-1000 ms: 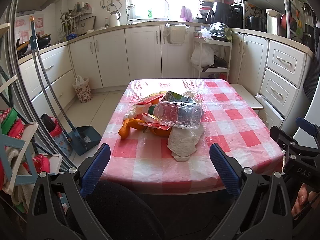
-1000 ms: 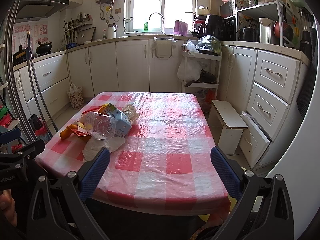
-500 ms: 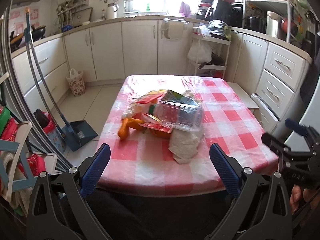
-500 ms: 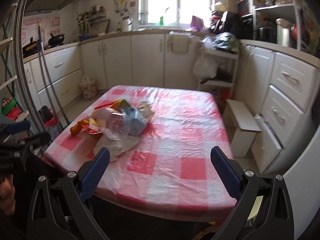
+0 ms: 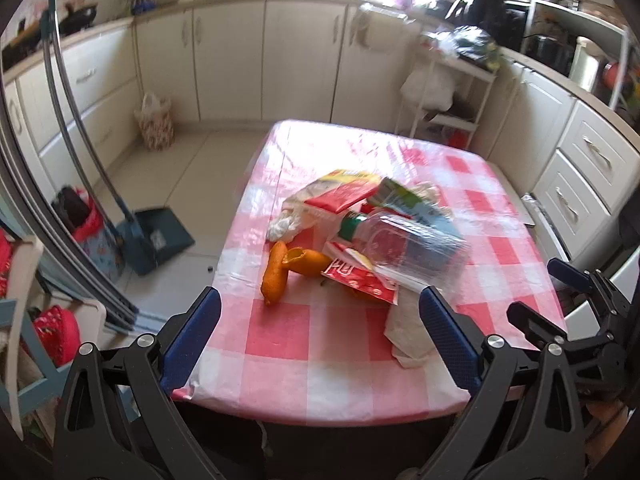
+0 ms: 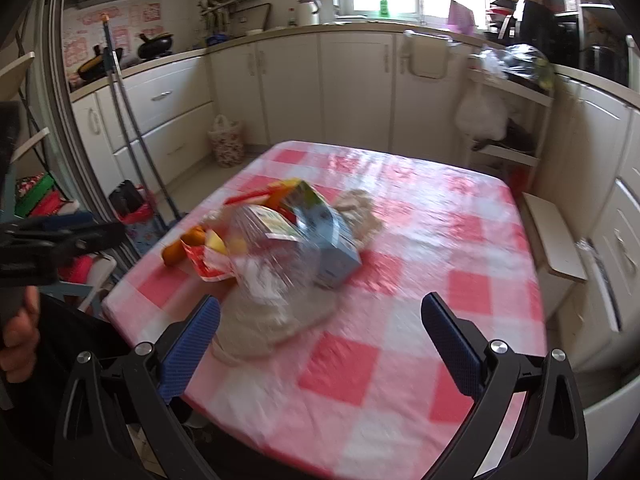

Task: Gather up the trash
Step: 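Close the right gripper around the clear plastic bottle and lift it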

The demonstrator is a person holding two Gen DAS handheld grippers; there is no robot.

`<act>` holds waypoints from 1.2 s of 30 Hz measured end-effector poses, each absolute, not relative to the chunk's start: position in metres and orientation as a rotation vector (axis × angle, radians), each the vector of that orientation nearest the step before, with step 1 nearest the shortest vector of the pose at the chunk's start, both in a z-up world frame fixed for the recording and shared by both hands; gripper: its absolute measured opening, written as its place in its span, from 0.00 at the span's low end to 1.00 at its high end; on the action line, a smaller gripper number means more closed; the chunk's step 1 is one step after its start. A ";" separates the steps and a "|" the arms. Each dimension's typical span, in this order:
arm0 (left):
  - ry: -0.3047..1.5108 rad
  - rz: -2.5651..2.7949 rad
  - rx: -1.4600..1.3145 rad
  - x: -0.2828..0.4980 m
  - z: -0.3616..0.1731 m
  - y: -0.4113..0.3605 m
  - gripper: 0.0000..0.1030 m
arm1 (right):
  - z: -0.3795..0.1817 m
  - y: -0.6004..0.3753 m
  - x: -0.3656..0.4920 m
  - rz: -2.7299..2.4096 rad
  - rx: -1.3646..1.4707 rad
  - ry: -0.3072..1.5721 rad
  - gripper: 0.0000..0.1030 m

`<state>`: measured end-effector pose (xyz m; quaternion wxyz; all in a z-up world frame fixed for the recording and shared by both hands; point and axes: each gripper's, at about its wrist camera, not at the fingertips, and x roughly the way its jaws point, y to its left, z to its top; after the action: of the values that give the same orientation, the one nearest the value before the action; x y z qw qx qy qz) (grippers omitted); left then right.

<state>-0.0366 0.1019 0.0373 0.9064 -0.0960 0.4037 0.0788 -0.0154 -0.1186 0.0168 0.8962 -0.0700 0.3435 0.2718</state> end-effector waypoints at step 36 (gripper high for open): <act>1.034 0.054 -0.498 0.042 -0.030 0.091 0.73 | 0.022 -0.165 0.018 0.682 0.016 0.640 0.56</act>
<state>0.0418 0.0914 -0.0297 0.8394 -0.2357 0.4890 0.0253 0.0175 -0.1648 0.0221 0.8926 0.0079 0.3083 0.3289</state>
